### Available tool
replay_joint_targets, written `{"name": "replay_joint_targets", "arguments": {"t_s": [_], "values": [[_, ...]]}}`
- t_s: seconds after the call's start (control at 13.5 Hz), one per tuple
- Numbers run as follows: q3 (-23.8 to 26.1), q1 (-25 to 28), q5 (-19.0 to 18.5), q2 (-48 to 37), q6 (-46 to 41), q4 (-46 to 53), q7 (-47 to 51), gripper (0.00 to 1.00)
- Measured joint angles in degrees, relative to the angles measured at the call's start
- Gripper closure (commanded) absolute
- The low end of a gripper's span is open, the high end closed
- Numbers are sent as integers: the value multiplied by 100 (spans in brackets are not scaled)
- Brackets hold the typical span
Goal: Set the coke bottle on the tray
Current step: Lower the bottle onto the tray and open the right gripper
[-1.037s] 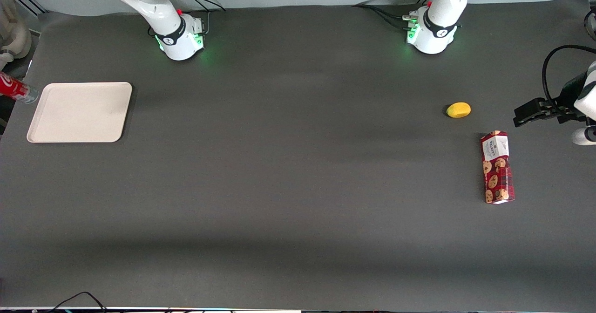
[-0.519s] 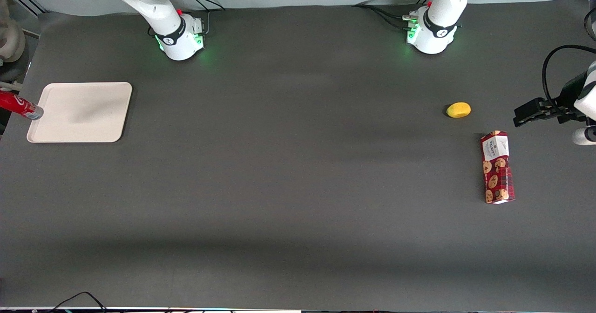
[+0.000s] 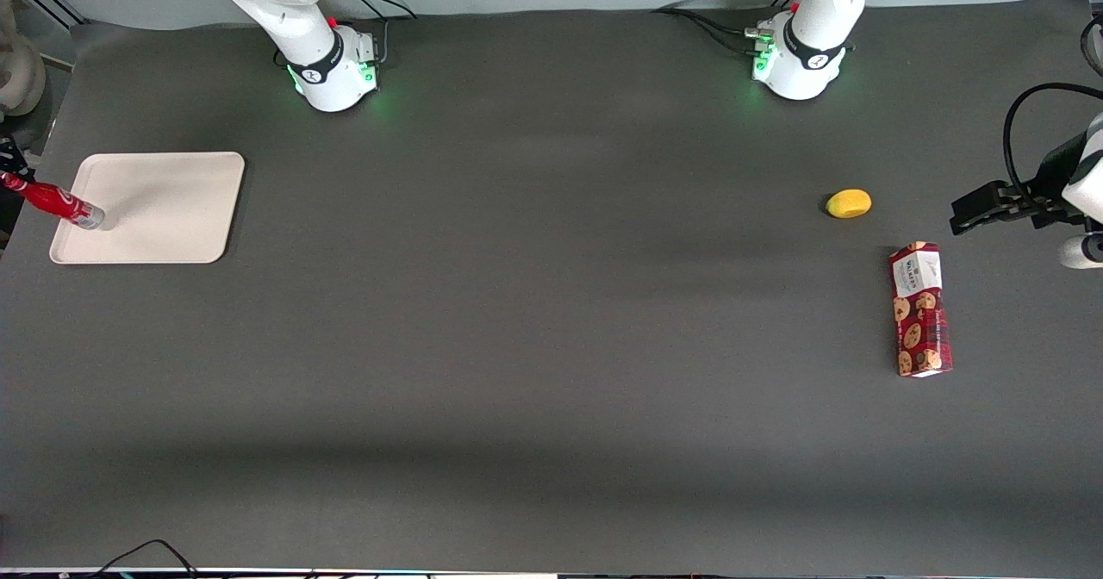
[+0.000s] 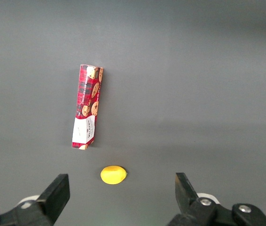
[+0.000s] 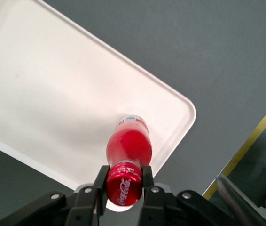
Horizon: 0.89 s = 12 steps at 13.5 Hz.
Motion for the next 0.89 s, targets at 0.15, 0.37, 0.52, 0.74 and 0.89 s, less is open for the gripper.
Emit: {"name": "replay_joint_targets", "arguments": {"t_s": [0.15,0.37,0.52,0.74,0.89], "values": [[3,-186,307,226,167,9,-334,88],[10,-255,400,299,182,69,-421,0],[54,-245,407,301,171,106,-421,0],[301,-228,454,261,-348,482,-382,0],[635,-212,453,98,-886,836,-90,0]]}}
